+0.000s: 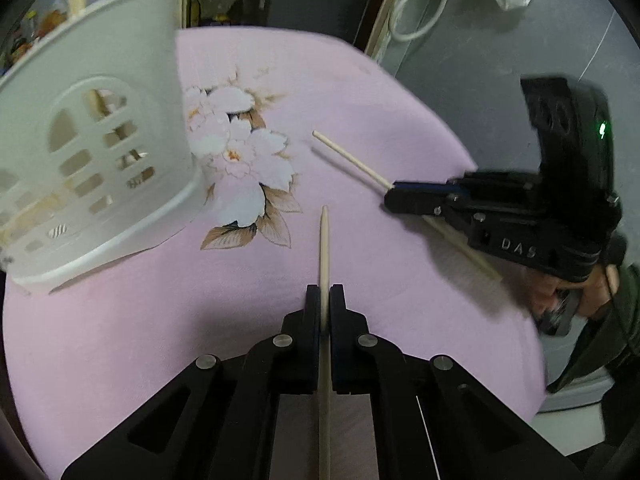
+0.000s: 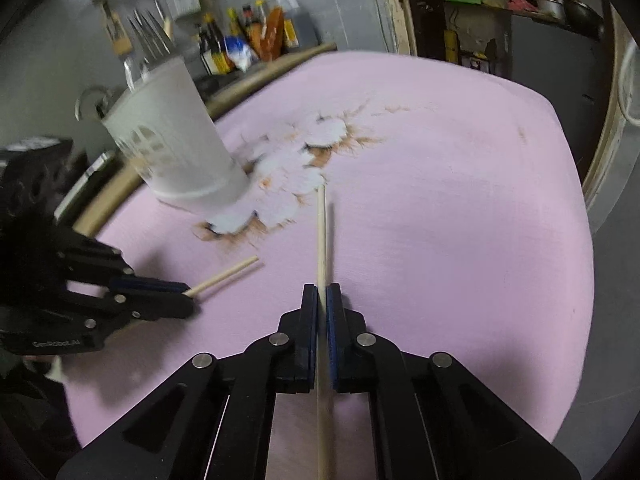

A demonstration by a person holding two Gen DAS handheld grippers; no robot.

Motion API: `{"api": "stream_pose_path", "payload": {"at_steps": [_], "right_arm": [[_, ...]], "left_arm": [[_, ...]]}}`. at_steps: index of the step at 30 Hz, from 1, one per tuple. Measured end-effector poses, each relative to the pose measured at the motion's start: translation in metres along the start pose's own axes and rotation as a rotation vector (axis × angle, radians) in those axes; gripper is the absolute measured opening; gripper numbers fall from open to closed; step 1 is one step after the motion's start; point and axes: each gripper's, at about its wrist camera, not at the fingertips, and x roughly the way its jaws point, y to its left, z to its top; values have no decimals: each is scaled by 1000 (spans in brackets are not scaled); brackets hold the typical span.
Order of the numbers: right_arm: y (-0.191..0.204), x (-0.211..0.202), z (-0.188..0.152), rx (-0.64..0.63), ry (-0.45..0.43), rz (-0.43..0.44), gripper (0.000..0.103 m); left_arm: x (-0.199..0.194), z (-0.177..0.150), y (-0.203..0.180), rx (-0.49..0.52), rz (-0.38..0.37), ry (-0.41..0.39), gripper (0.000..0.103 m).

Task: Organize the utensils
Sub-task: 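Lift both chopsticks upright and carry them over the caddy with both grippers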

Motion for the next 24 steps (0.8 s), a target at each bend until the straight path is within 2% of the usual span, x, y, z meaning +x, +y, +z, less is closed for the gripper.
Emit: {"api": "stream_pose_path", "payload": {"at_steps": [4, 7, 9, 16, 18, 24], "right_arm": [[17, -24, -6, -23, -159, -25, 3], [33, -45, -6, -41, -320, -8, 3], [46, -57, -3, -66, -431, 6, 3], [82, -75, 21, -124, -660, 49, 3], [93, -76, 32, -138, -711, 67, 3], [110, -78, 66, -134, -860, 145, 3]], "left_arm": [[-30, -15, 8, -9, 9, -146, 2], [-60, -22, 5, -9, 39, -336, 2], [-73, -22, 7, -9, 60, -434, 2], [-121, -11, 9, -38, 121, -751, 2], [-129, -4, 11, -46, 129, -803, 2], [-151, 22, 63, -105, 107, -920, 2]]}}
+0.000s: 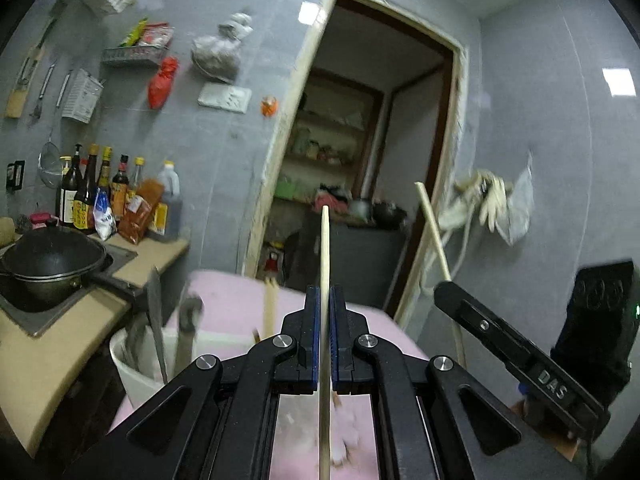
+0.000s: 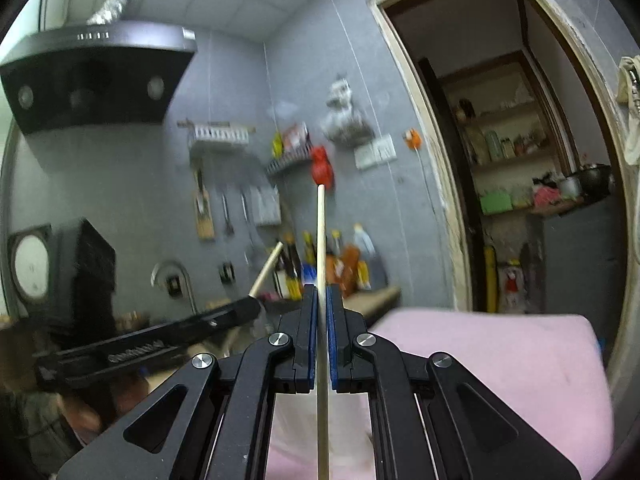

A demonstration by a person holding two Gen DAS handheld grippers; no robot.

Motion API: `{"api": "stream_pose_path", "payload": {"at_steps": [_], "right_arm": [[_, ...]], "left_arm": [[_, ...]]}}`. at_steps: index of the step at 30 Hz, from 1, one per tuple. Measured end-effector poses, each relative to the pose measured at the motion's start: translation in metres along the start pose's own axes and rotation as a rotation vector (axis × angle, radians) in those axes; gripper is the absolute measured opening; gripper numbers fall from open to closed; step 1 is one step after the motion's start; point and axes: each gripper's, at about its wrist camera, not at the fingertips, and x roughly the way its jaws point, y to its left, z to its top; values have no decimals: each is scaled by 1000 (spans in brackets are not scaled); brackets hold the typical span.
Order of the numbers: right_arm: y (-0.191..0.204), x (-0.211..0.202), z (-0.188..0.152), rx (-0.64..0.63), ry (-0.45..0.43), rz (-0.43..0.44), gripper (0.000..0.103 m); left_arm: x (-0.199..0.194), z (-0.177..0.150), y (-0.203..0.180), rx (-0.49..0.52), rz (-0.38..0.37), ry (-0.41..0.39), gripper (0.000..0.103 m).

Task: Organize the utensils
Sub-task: 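Lift both chopsticks upright and carry them over the caddy with both grippers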

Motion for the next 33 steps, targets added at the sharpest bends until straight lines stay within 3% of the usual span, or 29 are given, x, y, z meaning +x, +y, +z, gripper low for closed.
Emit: {"api": "stream_pose_path", "payload": {"at_steps": [5, 10, 19, 27, 33], "right_arm": [[2, 23, 9, 25, -95, 10, 3], [3, 44, 9, 35, -180, -33, 3], [7, 69, -10, 2, -261, -100, 3], [5, 74, -17, -16, -274, -98, 3], [6, 80, -22, -42, -271, -114, 3]], "left_arm": [[-7, 37, 41, -66, 45, -124, 2], [-4, 50, 73, -140, 124, -224, 2], [2, 43, 117, -235, 213, -306, 2], [-5, 32, 121, -222, 298, -371, 2], [-3, 26, 129, -228, 330, -376, 2]]}}
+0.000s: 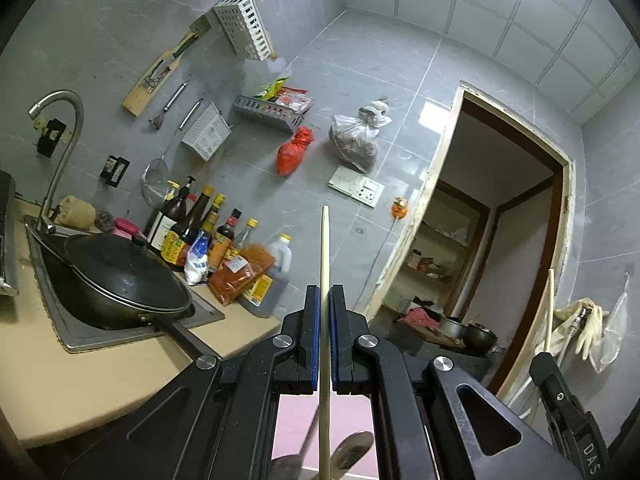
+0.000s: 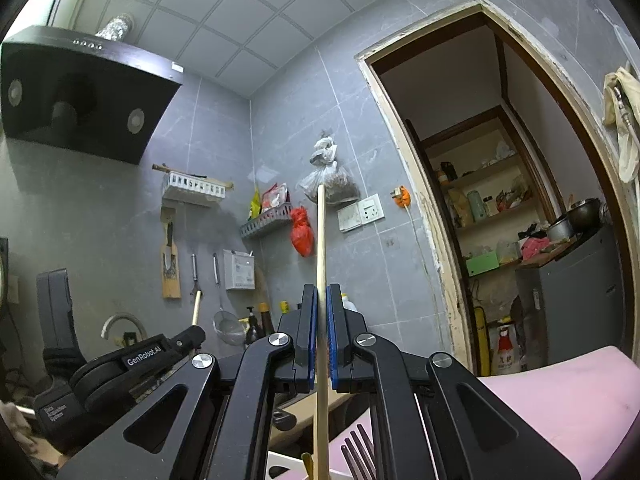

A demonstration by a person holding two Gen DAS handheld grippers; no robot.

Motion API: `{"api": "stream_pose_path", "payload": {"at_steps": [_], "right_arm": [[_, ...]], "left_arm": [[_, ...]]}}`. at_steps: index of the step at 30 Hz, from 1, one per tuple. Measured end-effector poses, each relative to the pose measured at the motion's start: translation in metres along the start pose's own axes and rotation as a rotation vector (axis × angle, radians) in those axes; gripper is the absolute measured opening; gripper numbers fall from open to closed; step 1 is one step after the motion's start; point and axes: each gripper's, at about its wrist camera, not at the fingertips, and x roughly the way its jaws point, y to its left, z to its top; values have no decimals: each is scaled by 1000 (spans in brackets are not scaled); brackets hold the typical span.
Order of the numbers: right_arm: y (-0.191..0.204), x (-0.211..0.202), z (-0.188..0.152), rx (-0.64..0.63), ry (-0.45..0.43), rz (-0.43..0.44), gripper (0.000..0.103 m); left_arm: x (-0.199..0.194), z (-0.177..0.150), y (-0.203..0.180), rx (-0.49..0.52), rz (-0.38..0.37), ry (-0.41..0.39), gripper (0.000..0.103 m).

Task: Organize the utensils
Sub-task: 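Lift both chopsticks upright and carry them over the caddy with both grippers, then lower the chopsticks into the caddy and open both grippers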

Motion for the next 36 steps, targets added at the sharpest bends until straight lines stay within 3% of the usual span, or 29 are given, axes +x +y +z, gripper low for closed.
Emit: {"api": "stream_pose_path", "payload": {"at_steps": [17, 30, 33, 36], "right_arm": [[22, 6, -20, -112, 26, -46, 3], [30, -1, -24, -170, 25, -22, 4], [29, -3, -24, -163, 26, -23, 9], [29, -7, -21, -154, 23, -26, 22]], "left_arm": [[-1, -6, 11, -55, -17, 38, 3], [-8, -23, -4, 90, -9, 41, 3], [-10, -23, -6, 94, -24, 55, 3], [-10, -24, -10, 109, -31, 79, 3]]}}
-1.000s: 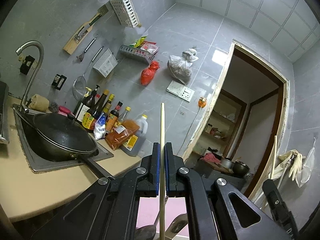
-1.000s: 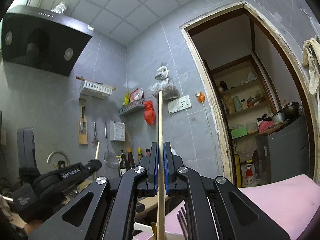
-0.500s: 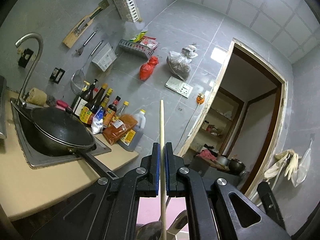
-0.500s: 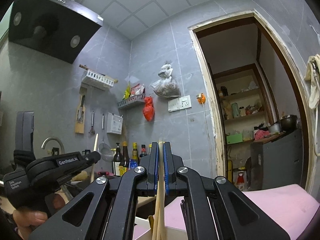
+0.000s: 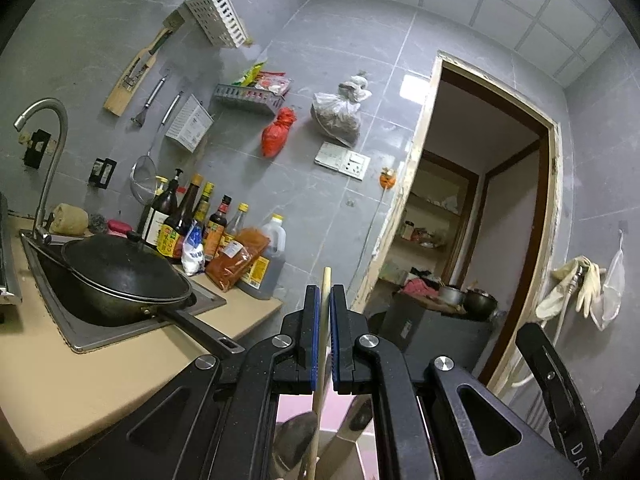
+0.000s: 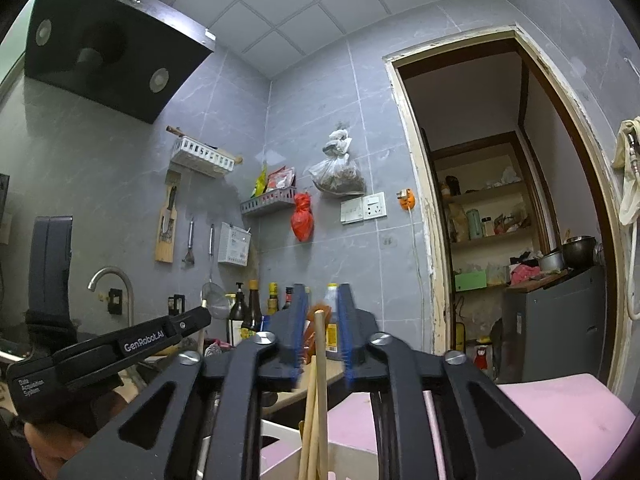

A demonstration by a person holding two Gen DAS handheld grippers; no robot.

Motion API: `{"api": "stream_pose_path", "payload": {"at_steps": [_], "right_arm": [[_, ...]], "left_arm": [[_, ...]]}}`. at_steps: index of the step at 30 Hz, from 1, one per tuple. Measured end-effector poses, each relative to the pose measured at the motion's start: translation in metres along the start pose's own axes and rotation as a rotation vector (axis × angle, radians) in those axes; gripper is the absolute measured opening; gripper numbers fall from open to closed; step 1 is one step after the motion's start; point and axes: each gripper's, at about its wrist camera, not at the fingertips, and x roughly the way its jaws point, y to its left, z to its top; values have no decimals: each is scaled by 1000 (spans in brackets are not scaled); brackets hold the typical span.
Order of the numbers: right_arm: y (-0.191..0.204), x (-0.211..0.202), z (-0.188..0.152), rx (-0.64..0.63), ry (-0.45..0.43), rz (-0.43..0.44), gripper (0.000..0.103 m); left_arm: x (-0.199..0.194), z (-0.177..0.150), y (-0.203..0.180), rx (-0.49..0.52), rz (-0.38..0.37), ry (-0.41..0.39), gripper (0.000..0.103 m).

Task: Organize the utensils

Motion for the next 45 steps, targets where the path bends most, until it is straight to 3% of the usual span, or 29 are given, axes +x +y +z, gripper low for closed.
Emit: {"api": "stream_pose_path", "payload": {"at_steps": [6, 9, 11, 13, 18, 20, 24, 32, 36, 40, 45], "right_arm": [[0, -5, 6, 20, -11, 11, 26], [-1, -8, 10, 28, -13, 10, 33], [0, -10, 14, 22, -15, 2, 41], [-1, -12, 18, 19, -3, -8, 44], [-6, -26, 29, 10, 46, -37, 54], [-8, -35, 32, 7, 68, -46, 67], [-12, -53, 38, 19, 122, -78, 72], [-14, -95, 43, 42, 229, -130, 93], [-12, -118, 42, 24, 287, -173, 99], [-11, -144, 41, 14, 325, -224, 103], [-10, -169, 38, 29, 356, -272, 103]], "left_arm": [[-10, -1, -12, 46, -18, -2, 4], [-14, -1, -16, 60, -36, 12, 6], [-16, -1, -19, 71, -42, 31, 13], [-19, -3, -19, 73, -47, 58, 28], [-32, -1, -22, 78, -52, 95, 32], [-38, 0, -24, 89, -57, 115, 37], [-55, 0, -30, 113, -70, 144, 48], [-90, -12, -45, 187, -121, 251, 74], [-110, -21, -47, 173, -147, 287, 87], [-129, -29, -45, 154, -138, 298, 92], [-152, -36, -50, 215, -108, 291, 94]]}}
